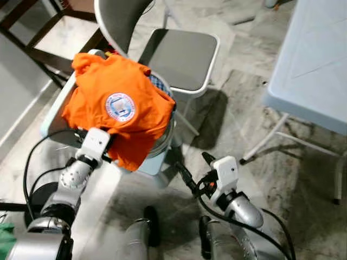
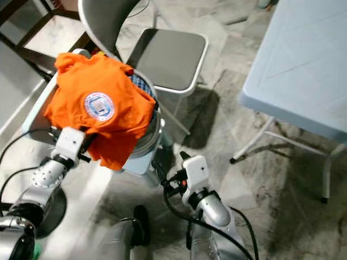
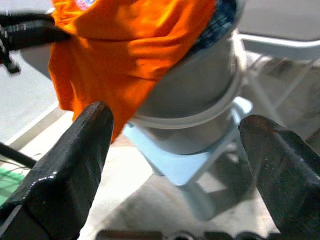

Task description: Hang hanger

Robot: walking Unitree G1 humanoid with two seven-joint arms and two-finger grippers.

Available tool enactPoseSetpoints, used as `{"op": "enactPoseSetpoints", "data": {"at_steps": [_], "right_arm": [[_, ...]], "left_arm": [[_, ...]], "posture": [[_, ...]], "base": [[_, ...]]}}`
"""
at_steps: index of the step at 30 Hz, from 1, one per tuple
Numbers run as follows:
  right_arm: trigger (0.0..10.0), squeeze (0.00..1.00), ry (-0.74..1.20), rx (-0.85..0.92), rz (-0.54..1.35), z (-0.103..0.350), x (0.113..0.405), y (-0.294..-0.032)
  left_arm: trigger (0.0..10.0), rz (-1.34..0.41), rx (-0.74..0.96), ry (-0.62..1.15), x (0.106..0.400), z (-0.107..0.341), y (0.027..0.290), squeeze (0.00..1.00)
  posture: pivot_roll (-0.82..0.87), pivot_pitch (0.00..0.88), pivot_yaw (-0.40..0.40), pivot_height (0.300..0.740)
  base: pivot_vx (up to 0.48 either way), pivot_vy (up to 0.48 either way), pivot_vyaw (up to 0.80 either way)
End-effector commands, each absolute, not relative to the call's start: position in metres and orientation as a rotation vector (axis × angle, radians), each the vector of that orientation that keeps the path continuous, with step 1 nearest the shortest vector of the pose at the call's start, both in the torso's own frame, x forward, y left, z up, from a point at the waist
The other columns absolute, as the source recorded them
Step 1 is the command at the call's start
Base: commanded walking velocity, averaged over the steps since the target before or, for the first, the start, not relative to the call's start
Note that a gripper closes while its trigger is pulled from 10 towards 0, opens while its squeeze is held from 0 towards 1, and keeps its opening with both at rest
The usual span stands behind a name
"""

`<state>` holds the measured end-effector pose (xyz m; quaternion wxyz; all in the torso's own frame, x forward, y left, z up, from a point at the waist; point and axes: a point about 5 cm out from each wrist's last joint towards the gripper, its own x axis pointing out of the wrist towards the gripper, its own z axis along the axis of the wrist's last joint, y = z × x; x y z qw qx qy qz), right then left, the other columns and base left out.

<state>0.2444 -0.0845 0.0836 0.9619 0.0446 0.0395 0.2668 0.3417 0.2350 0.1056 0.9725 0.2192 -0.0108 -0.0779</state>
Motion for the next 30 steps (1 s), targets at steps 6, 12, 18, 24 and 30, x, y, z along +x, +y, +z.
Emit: {"op": "enactPoseSetpoints", "data": {"at_steps": [6,12,18,24,30], "right_arm": [[10.0,0.00,0.090,0.124,0.531,0.078,0.234,-0.073],[10.0,0.00,0.086,0.117,0.532,0.079,0.240,-0.076],[10.0,0.00,0.079,0.087,0.540,0.081,0.252,-0.086],[10.0,0.00,0.059,0.043,0.608,0.088,0.266,-0.085],[10.0,0.00,0.028,0.033,0.620,0.095,0.276,-0.085]], "left_arm": [[0.0,-0.129,0.425,0.002,0.338,0.107,0.252,0.00],[0.0,-0.138,0.413,0.002,0.336,0.105,0.253,0.00],[0.0,-0.088,0.371,-0.031,0.335,0.109,0.257,0.00],[0.0,-0.044,0.322,-0.114,0.328,0.112,0.255,0.00],[0.0,-0.045,0.308,-0.216,0.321,0.119,0.246,0.00]], "posture": [[-0.09,0.435,0.179,0.740],[-0.08,0.429,0.163,0.740],[-0.07,0.370,0.108,0.740],[-0.07,0.315,0.040,0.740],[-0.06,0.289,0.004,0.740]], "base": [[0.000,0.000,0.00],[0.000,0.000,0.00],[0.000,0.000,0.00],[0.000,0.000,0.00],[0.000,0.000,0.00]]}}
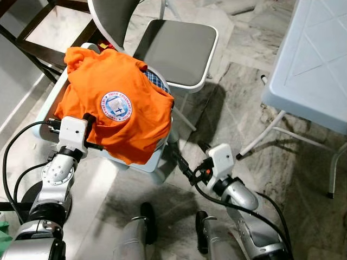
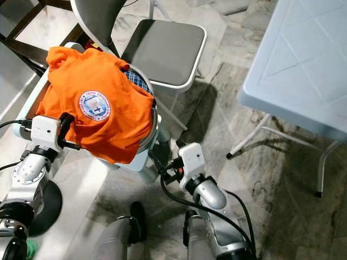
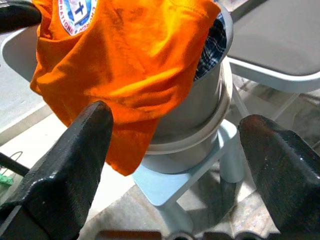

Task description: Hang hanger

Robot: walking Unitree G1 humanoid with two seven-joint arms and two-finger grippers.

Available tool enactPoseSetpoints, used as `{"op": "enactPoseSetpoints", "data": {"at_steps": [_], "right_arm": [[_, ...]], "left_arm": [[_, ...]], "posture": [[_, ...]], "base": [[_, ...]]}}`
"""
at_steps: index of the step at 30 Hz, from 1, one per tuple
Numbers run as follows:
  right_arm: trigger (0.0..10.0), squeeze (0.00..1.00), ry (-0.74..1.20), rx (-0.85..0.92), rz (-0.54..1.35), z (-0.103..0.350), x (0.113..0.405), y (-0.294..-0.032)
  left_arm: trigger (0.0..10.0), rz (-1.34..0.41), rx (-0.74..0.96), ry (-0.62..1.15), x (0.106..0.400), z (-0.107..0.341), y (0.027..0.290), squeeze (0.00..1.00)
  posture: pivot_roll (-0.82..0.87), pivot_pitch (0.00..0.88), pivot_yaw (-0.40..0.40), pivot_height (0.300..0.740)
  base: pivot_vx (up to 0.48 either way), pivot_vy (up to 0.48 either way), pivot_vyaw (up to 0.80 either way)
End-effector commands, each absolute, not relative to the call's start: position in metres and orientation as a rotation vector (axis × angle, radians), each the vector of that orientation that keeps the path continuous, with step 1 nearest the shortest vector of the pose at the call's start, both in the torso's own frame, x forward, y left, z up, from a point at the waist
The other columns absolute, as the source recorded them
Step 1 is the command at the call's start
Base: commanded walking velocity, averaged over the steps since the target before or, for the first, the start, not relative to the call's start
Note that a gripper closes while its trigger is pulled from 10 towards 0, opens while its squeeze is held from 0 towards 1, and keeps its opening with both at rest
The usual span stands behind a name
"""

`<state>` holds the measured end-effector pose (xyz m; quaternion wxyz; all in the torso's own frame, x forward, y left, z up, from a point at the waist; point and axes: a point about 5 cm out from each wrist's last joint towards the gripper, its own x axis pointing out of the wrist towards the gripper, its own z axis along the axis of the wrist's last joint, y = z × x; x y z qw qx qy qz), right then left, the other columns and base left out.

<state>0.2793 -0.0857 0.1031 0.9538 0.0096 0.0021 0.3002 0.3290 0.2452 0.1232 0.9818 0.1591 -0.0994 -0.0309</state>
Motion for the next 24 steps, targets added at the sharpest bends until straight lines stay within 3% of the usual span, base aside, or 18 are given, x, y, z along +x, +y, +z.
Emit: {"op": "enactPoseSetpoints", "data": {"at_steps": [1,8,9,10,11,12,13,14,24], "right_arm": [[10.0,0.00,0.023,0.031,0.621,0.096,0.277,-0.085],[10.0,0.00,0.001,0.018,0.597,0.100,0.286,-0.087],[10.0,0.00,0.000,0.018,0.595,0.100,0.287,-0.087],[10.0,0.00,-0.002,0.018,0.593,0.100,0.287,-0.087],[10.0,0.00,-0.002,0.018,0.592,0.101,0.287,-0.087],[10.0,0.00,-0.001,0.018,0.591,0.100,0.286,-0.087],[10.0,0.00,-0.001,0.018,0.590,0.100,0.285,-0.087],[10.0,0.00,0.000,0.018,0.588,0.099,0.284,-0.088],[10.0,0.00,0.026,0.010,0.595,0.095,0.270,-0.092]], "left_arm": [[0.0,-0.047,0.303,-0.234,0.319,0.120,0.243,0.00],[0.0,-0.105,0.331,-0.312,0.301,0.114,0.207,0.00],[1.2,-0.120,0.349,-0.314,0.299,0.112,0.201,0.00],[4.2,-0.139,0.352,-0.303,0.297,0.108,0.195,0.00],[4.2,-0.142,0.351,-0.300,0.297,0.107,0.194,0.00],[10.0,-0.157,0.349,-0.289,0.296,0.104,0.191,0.00],[10.0,-0.168,0.349,-0.281,0.295,0.102,0.188,0.00],[10.0,-0.188,0.344,-0.265,0.294,0.098,0.185,1.00],[10.0,-0.286,0.407,-0.073,0.305,0.066,0.172,1.00]], "posture": [[-0.06,0.289,0.004,0.740],[-0.05,0.267,-0.004,0.740],[-0.05,0.267,-0.004,0.740],[-0.06,0.268,-0.004,0.740],[-0.06,0.270,-0.004,0.740],[-0.06,0.273,-0.004,0.740],[-0.06,0.273,-0.004,0.740],[-0.07,0.277,-0.005,0.740],[-0.12,0.330,-0.040,0.740]], "base": [[0.000,0.000,0.00],[0.000,0.000,0.00],[0.000,0.000,0.00],[0.000,0.000,0.00],[0.000,0.000,0.00],[0.000,0.000,0.00],[0.000,0.000,0.00],[0.000,0.000,0.00],[0.000,0.000,0.00]]}}
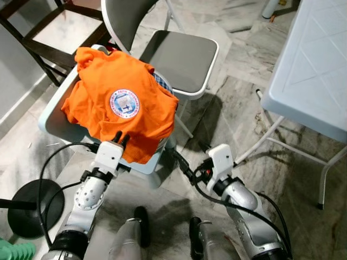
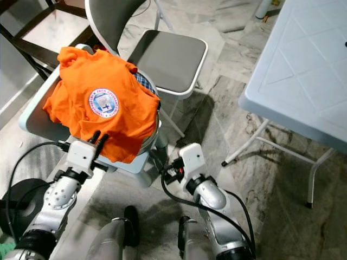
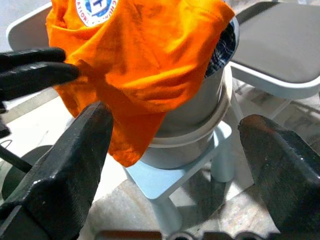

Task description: Hang hanger

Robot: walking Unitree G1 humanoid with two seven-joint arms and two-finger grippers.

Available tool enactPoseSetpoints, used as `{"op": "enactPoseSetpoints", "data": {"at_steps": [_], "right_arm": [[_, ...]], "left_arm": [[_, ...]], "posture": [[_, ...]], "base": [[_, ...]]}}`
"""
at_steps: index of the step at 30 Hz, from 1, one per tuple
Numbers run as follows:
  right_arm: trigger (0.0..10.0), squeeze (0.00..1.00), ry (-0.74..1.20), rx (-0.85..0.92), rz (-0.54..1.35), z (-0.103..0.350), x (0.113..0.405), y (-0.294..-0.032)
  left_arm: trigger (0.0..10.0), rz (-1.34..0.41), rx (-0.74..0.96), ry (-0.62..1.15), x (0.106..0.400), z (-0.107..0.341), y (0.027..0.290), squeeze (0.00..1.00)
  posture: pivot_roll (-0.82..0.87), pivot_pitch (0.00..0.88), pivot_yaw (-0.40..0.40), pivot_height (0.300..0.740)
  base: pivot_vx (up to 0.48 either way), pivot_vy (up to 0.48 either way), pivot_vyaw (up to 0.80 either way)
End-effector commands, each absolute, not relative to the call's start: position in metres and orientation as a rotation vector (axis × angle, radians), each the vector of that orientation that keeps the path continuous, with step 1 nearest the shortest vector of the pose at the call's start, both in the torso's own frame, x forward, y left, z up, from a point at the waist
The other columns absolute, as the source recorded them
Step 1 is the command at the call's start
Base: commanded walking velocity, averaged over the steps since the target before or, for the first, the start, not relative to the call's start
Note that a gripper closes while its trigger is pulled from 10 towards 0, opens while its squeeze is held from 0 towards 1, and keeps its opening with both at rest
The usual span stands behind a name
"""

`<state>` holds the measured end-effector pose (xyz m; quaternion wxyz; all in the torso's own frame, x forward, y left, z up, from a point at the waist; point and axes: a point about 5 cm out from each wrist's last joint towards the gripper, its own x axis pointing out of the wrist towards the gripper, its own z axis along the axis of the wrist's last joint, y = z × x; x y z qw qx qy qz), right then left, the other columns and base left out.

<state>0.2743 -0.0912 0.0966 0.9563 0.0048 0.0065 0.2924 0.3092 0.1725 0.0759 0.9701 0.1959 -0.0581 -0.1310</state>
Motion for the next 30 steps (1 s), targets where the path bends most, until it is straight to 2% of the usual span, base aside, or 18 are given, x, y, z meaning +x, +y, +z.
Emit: {"op": "enactPoseSetpoints", "data": {"at_steps": [1,8,18,21,22,23,30], "right_arm": [[10.0,0.00,0.025,0.009,0.592,0.095,0.270,-0.093],[10.0,0.00,0.026,0.005,0.564,0.097,0.268,-0.098],[10.0,0.00,0.037,0.013,0.547,0.095,0.260,-0.096],[10.0,0.00,0.039,0.016,0.545,0.096,0.261,-0.095],[10.0,0.00,0.040,0.015,0.544,0.096,0.261,-0.095],[10.0,0.00,0.040,0.015,0.544,0.097,0.261,-0.094],[10.0,0.00,0.037,0.016,0.536,0.097,0.262,-0.096]], "left_arm": [[10.0,-0.286,0.406,-0.071,0.308,0.067,0.171,1.00],[10.0,-0.266,0.464,-0.061,0.325,0.075,0.166,1.00],[10.0,-0.176,0.479,-0.020,0.344,0.087,0.182,1.00],[10.0,-0.169,0.492,0.043,0.344,0.081,0.185,1.00],[1.1,-0.166,0.486,0.063,0.344,0.078,0.187,0.00],[0.0,-0.159,0.475,0.082,0.342,0.075,0.190,0.00],[0.0,-0.145,0.465,0.105,0.343,0.076,0.198,0.00]], "posture": [[-0.13,0.333,-0.039,0.740],[-0.16,0.345,-0.025,0.740],[-0.17,0.346,-0.009,0.740],[-0.17,0.347,-0.005,0.740],[-0.17,0.348,-0.002,0.740],[-0.17,0.349,0.000,0.740],[-0.18,0.361,0.009,0.740]], "base": [[0.000,0.000,0.00],[0.000,0.000,0.00],[0.000,0.000,0.00],[0.000,0.000,0.00],[0.000,0.000,0.00],[0.000,0.000,0.00],[0.000,0.000,0.00]]}}
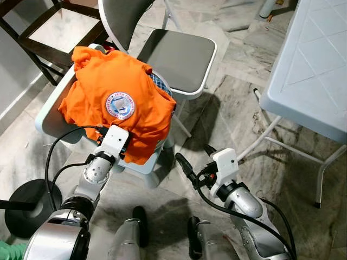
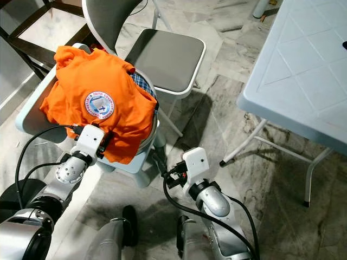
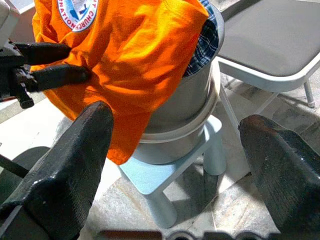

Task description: Hang hanger

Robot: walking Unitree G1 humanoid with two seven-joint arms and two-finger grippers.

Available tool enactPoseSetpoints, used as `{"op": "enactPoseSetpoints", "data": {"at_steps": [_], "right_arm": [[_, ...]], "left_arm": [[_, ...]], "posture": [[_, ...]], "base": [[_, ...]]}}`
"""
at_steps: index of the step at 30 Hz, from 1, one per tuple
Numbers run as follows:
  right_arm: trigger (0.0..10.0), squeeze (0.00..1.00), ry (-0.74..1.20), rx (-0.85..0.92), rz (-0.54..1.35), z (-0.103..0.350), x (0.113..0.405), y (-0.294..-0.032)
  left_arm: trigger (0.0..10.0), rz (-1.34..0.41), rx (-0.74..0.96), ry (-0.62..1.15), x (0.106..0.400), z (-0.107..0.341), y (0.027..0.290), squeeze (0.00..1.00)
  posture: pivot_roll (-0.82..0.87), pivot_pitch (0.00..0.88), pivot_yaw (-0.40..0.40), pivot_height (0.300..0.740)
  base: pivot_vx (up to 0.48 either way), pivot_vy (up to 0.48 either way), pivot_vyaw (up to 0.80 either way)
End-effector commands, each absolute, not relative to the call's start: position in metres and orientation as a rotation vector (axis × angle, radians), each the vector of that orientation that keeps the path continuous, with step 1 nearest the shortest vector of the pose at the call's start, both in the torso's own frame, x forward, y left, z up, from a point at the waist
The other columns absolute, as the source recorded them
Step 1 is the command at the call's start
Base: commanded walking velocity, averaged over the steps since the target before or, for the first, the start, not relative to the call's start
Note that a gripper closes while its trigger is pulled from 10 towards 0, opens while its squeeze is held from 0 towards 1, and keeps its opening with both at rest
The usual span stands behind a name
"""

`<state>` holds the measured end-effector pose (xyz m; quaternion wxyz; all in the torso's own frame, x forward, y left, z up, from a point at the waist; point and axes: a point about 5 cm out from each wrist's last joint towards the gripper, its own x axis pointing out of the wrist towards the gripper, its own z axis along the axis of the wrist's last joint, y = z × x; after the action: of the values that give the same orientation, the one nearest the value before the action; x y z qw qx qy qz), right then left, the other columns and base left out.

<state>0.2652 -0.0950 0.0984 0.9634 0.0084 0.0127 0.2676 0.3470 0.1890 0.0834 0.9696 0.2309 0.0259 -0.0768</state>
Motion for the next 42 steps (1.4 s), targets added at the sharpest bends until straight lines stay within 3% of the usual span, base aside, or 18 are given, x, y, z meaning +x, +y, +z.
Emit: {"op": "enactPoseSetpoints", "data": {"at_steps": [1,21,28,35,42], "right_arm": [[10.0,0.00,0.038,0.015,0.536,0.097,0.262,-0.096],[10.0,0.00,0.046,0.028,0.536,0.094,0.259,-0.089],[10.0,0.00,0.054,0.027,0.534,0.092,0.259,-0.092],[10.0,0.00,0.051,0.013,0.557,0.094,0.264,-0.091],[10.0,0.00,0.049,0.014,0.572,0.095,0.266,-0.090]], "left_arm": [[0.0,-0.140,0.464,0.104,0.344,0.077,0.199,0.00],[0.0,-0.073,0.394,0.006,0.353,0.101,0.212,0.00],[0.0,0.055,0.260,-0.127,0.347,0.123,0.245,0.00],[0.0,0.176,0.270,-0.171,0.334,0.132,0.282,0.00],[0.0,0.266,0.322,-0.047,0.319,0.118,0.310,0.00]], "posture": [[-0.18,0.366,0.008,0.740],[-0.17,0.372,0.017,0.740],[-0.15,0.353,0.006,0.740],[-0.13,0.347,-0.014,0.740],[-0.12,0.352,-0.023,0.740]], "base": [[0.000,0.000,0.00],[0.000,0.000,0.00],[0.000,0.000,0.00],[0.000,0.000,0.00],[0.000,0.000,0.00]]}}
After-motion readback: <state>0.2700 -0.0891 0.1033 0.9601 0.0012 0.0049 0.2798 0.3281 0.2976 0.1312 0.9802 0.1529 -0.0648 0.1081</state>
